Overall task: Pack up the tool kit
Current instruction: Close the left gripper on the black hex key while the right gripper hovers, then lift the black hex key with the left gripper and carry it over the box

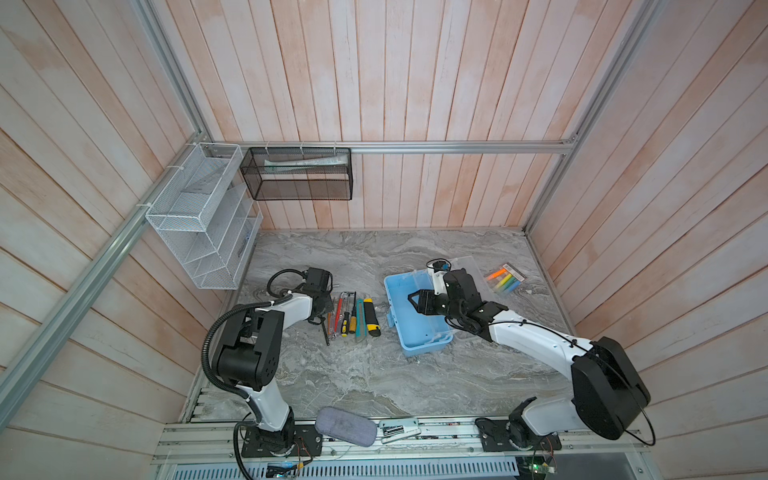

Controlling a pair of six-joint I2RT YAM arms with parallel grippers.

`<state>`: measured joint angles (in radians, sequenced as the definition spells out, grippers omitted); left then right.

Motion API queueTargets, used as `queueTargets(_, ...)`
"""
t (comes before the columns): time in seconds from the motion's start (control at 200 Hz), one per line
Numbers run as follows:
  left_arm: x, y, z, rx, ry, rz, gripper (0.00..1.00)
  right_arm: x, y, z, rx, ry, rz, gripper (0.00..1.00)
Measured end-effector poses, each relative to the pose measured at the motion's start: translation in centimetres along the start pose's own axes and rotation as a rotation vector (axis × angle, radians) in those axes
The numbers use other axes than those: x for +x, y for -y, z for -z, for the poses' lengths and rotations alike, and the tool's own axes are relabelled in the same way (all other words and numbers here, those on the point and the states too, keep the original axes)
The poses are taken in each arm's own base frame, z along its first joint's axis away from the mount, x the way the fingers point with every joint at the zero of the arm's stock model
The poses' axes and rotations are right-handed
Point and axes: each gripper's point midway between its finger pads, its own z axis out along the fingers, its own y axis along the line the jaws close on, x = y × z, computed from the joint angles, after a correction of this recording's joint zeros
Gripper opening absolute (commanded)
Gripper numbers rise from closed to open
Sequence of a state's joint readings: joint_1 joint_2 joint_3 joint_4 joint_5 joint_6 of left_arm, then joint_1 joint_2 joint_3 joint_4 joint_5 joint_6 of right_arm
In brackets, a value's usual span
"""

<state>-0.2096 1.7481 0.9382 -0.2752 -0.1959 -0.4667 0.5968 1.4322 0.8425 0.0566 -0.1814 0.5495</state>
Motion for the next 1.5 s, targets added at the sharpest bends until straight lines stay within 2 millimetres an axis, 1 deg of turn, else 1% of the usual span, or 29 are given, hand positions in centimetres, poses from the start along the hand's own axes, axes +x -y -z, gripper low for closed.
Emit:
queueTargets(0.13,0.7,-0.4,0.8,-0.006,-0.022,-0.013,0.00,-0.2,0.4,0.0,-0.008,-0.003,-0.011,0.56)
queueTargets(0.22,0.7,-0.6,1.8,-0.004,-0.018,-0.017,0.00,-0.2,0.3,0.0,-0.022,-0.008,-0.015,0.56)
queueTargets(0.29,0.1,-0.6,2.9,0.008,0.003,-0.012,0.00,-0.5,0.1,0.0,-0.035,0.001,-0.019,0.56)
queueTargets(0.355,-0.6,-0.3,4.4,0.031,0.034,-0.006,0.00,-0.7,-0.1,0.0,-0.046,0.007,-0.024,0.56)
queueTargets(0.43,-1.5,0.8,6.7,0.083,0.086,0.007,0.00,-1.1,-0.3,0.2,-0.058,0.017,-0.036,0.56)
queueTargets(0.465,-1.9,1.7,8.0,0.125,0.110,0.014,0.00,-1.4,-0.3,0.4,-0.062,0.024,-0.039,0.56)
queueTargets(0.52,-2.2,3.8,10.2,0.206,0.150,0.021,0.00,-1.8,-0.3,0.7,-0.069,0.036,-0.048,0.56)
queueTargets(0.595,-2.1,7.6,13.1,0.340,0.188,0.025,0.00,-2.6,-0.4,1.3,-0.079,0.058,-0.063,0.56)
queueTargets(0.685,-0.7,12.8,15.7,0.500,0.189,0.019,0.00,-3.9,-0.2,2.4,-0.087,0.102,-0.076,0.56)
queueTargets(0.77,1.0,16.8,16.9,0.615,0.162,0.029,0.00,-4.9,0.0,3.5,-0.091,0.140,-0.085,0.56)
queueTargets(0.87,2.5,20.3,16.9,0.702,0.118,0.067,0.00,-5.4,0.4,4.5,-0.089,0.171,-0.096,0.55)
queueTargets(0.975,3.6,22.5,15.6,0.738,0.064,0.112,0.00,-5.3,0.9,5.0,-0.083,0.180,-0.105,0.56)
queueTargets(1.075,4.0,23.8,14.5,0.753,0.027,0.147,0.00,-5.0,1.1,5.2,-0.079,0.180,-0.109,0.55)
queueTargets(1.18,3.9,25.1,13.8,0.773,0.007,0.172,0.00,-5.1,1.3,5.2,-0.077,0.181,-0.112,0.55)
queueTargets(1.5,4.1,28.0,11.4,0.766,-0.035,0.177,0.00,-4.3,2.4,5.0,-0.061,0.168,-0.128,0.55)
